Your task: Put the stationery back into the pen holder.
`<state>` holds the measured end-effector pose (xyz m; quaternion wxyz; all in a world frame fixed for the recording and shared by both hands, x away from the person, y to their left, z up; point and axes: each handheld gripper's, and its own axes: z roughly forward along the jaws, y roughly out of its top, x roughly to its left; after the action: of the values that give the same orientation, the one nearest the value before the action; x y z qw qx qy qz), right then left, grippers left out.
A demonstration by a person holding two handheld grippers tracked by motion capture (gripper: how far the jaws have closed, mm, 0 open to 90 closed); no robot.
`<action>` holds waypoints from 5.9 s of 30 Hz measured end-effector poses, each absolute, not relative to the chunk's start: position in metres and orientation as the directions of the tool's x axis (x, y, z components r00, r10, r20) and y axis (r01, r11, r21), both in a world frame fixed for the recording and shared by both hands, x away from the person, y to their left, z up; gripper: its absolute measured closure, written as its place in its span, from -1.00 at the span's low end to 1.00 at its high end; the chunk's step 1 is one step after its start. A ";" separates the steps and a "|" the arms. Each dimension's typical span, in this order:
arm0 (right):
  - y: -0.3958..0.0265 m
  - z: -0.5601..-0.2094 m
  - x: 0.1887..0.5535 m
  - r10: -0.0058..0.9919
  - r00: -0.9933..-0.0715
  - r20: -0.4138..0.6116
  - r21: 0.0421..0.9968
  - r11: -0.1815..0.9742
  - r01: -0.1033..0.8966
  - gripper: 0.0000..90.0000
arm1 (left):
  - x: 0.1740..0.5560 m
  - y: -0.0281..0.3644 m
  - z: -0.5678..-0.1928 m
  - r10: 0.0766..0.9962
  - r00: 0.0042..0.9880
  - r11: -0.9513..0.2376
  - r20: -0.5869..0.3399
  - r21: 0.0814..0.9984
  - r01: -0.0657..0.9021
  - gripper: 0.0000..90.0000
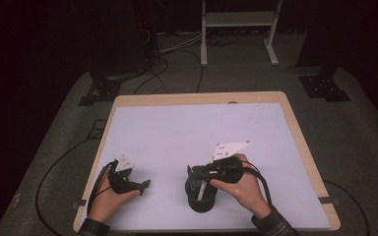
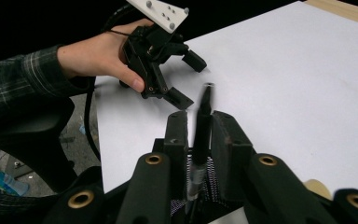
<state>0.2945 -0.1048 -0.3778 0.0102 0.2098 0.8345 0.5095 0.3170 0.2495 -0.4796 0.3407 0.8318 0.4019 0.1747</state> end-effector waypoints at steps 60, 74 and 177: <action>-0.186 -0.402 0.327 0.589 -0.805 0.066 0.742 0.510 0.434 0.31 | 0.317 0.249 -0.480 0.789 0.615 -0.443 0.017 0.709 0.549 -0.98; -0.163 -0.421 0.336 0.530 -0.845 0.067 0.693 0.585 0.422 0.28 | 0.317 0.249 -0.480 0.789 0.614 -0.441 0.015 0.709 0.550 -0.98; -0.155 -0.423 0.359 0.555 -0.823 0.124 0.763 0.477 0.437 0.57 | 0.317 0.249 -0.480 0.788 0.616 -0.446 0.017 0.706 0.550 -0.98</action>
<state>0.3594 -0.1549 -0.4233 0.0699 0.2894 0.8566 0.4215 0.3171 0.2494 -0.4796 0.3401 0.8320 0.4019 0.1748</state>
